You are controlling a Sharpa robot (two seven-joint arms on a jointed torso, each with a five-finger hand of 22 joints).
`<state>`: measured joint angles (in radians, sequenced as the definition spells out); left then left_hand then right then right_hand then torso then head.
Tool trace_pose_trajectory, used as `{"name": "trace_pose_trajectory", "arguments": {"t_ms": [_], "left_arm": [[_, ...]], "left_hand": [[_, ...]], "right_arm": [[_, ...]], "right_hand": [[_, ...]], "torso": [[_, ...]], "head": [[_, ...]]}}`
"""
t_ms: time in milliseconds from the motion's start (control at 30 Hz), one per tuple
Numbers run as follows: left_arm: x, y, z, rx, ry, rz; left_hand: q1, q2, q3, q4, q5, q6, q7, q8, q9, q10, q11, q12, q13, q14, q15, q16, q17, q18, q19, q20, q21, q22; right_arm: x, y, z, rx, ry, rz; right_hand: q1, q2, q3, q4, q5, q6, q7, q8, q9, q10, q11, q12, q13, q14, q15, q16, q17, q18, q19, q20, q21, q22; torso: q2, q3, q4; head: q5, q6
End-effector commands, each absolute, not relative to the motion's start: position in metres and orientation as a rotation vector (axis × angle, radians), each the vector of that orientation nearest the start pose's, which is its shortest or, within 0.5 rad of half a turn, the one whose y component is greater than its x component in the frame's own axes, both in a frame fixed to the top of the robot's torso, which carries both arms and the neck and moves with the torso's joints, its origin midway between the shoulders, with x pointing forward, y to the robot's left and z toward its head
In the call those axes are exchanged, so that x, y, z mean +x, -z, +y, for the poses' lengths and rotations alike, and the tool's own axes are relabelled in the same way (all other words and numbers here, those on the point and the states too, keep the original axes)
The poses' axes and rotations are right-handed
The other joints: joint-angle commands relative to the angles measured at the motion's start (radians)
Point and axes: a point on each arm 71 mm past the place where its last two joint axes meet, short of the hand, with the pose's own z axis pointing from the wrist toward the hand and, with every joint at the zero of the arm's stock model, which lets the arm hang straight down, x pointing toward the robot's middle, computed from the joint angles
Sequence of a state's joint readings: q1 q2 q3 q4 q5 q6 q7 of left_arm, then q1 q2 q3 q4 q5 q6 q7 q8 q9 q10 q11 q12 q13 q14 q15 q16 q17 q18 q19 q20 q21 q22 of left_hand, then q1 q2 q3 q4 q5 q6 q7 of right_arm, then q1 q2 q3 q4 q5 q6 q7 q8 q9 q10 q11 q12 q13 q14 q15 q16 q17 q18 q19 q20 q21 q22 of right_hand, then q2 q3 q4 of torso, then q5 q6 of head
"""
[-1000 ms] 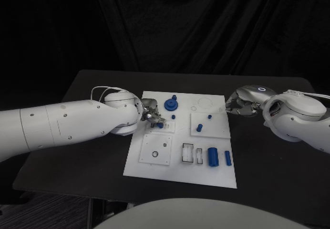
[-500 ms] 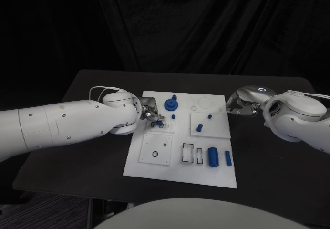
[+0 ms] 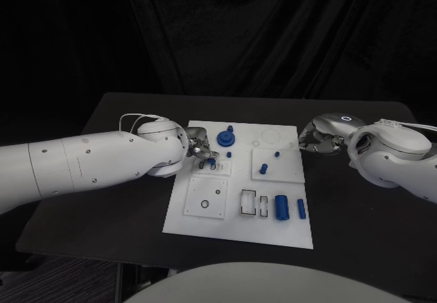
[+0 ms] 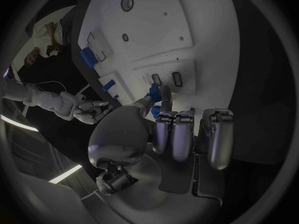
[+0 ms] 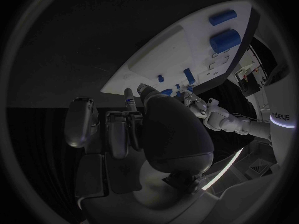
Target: Assemble the parts on the task board
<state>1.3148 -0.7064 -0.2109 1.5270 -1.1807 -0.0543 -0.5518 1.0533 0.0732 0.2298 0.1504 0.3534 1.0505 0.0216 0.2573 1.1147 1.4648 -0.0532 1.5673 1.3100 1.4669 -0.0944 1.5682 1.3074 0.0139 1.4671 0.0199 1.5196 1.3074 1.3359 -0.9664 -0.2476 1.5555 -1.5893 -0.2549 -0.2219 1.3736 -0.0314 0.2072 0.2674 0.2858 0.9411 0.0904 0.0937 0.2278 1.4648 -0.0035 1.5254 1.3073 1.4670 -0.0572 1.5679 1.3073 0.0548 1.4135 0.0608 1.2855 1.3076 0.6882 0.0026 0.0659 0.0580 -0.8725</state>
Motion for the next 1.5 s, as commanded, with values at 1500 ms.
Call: {"name": "trace_pose_trajectory", "arguments": {"t_ms": [1500], "left_arm": [[0.4714, 0.2234, 0.1587, -0.028, 0.385, 2.176]], "left_hand": [[-0.058, -0.009, -0.029, 0.061, -0.163, -0.008, 0.010, -0.025, -0.016, 0.106, 0.013, 0.004, 0.261, 0.104, 0.006, 0.003, 0.263, 0.003, 0.065, 0.004, -0.013, 0.234]], "right_arm": [[0.4730, 0.2019, -0.2624, -0.274, -0.296, 1.798]], "right_hand": [[0.004, -0.003, 0.003, 0.001, 0.000, 0.001, 0.002, -0.007, -0.002, 0.054, 0.005, -0.004, 0.212, 0.099, 0.003, -0.009, 0.255, 0.015, -0.008, -0.001, -0.007, 0.165]], "torso": [[0.000, -0.0004, 0.0012]], "head": [[0.003, 0.000]]}}
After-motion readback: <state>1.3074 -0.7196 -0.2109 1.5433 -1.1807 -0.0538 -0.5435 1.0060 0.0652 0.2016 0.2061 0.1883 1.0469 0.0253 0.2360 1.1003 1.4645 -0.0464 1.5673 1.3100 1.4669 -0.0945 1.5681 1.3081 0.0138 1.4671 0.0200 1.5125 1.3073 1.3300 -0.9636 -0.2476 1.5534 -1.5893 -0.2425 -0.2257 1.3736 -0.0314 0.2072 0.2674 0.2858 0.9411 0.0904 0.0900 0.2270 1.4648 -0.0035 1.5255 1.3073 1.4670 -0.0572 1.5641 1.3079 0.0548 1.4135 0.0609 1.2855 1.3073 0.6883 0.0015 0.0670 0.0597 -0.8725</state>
